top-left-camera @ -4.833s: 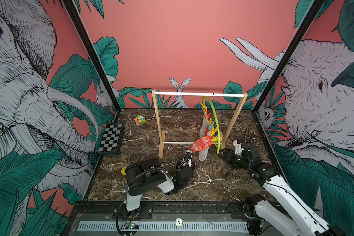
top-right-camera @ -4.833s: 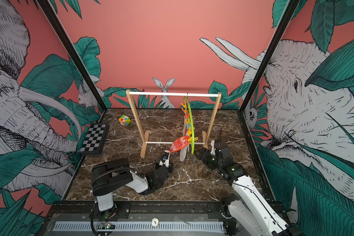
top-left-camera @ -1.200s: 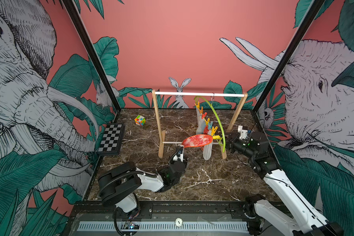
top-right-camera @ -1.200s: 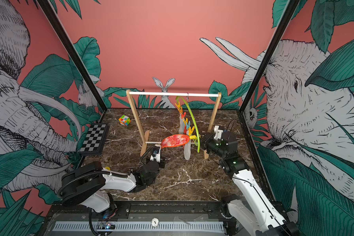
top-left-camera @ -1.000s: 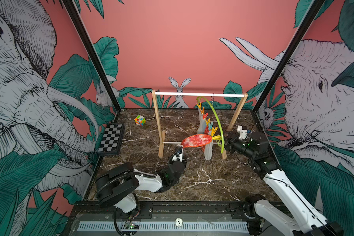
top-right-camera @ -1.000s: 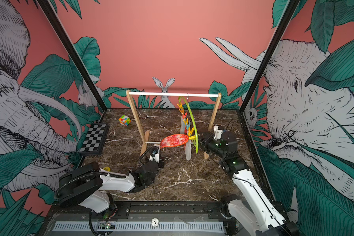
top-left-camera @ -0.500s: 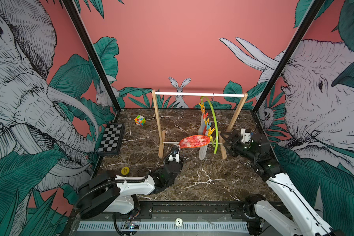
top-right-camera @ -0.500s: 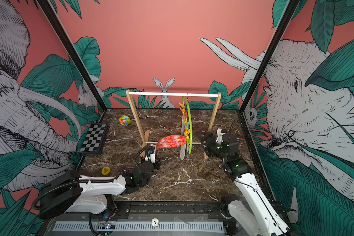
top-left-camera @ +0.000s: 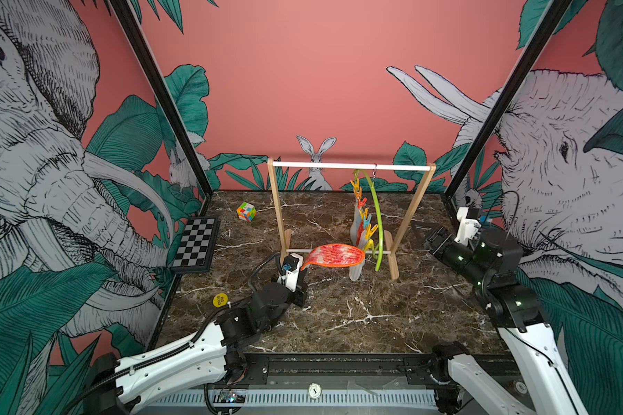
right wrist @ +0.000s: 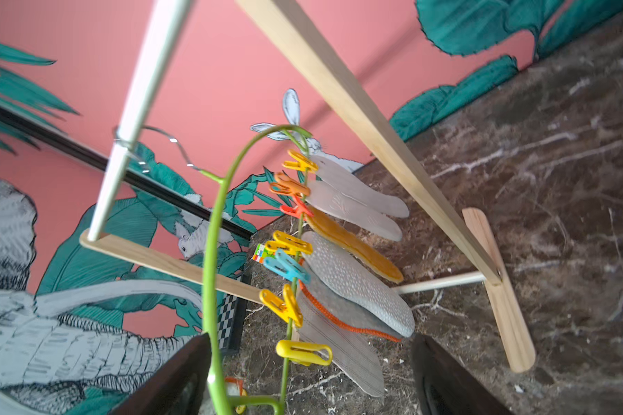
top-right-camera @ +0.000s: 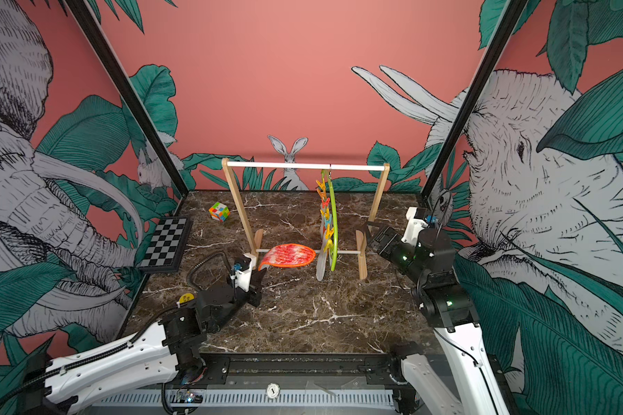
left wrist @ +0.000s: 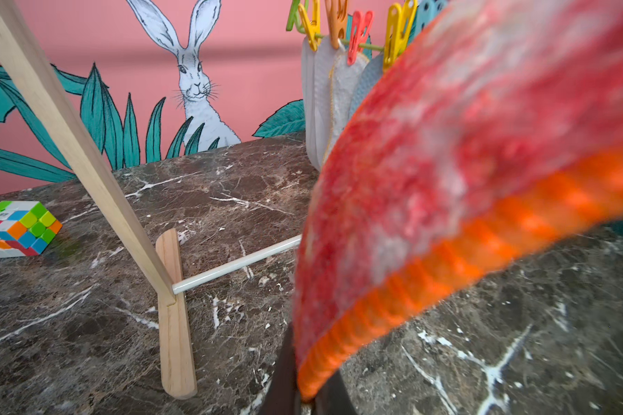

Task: Take the shoe insoles off the hanger
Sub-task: Place the insole at the center of the board.

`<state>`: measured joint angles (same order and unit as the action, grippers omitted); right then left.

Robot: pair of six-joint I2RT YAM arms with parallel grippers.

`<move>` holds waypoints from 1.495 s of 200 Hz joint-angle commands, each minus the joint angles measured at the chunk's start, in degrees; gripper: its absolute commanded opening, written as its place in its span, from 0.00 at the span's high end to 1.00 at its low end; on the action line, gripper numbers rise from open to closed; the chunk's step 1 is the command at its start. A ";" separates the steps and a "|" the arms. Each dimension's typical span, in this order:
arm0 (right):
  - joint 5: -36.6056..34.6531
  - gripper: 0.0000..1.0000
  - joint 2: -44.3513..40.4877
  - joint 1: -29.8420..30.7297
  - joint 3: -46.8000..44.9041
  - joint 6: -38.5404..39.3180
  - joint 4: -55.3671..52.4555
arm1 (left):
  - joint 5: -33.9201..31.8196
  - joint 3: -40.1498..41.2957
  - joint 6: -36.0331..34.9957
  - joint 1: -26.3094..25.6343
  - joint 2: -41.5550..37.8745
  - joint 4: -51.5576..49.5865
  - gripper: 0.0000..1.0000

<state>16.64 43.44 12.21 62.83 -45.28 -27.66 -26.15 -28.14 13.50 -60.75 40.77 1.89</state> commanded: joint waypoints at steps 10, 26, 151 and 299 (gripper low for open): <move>7.66 0.16 1.04 -0.25 4.75 9.50 6.68 | 8.03 -7.52 -0.63 0.98 -2.02 -10.05 1.00; 14.02 0.16 2.64 -0.28 6.47 9.24 11.43 | 9.92 -10.51 -0.58 1.41 -1.57 -10.71 1.00; 35.70 0.21 13.82 9.69 10.82 2.74 33.75 | 45.29 -34.05 3.54 14.11 12.14 -13.35 1.00; 42.93 0.47 27.99 22.11 19.42 7.92 36.97 | 52.47 -40.13 3.18 14.21 14.70 -18.21 1.00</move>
<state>57.39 71.24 32.95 79.66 -38.15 5.06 23.97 -66.67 16.16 -46.78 55.37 -15.03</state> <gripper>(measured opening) 0.553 0.067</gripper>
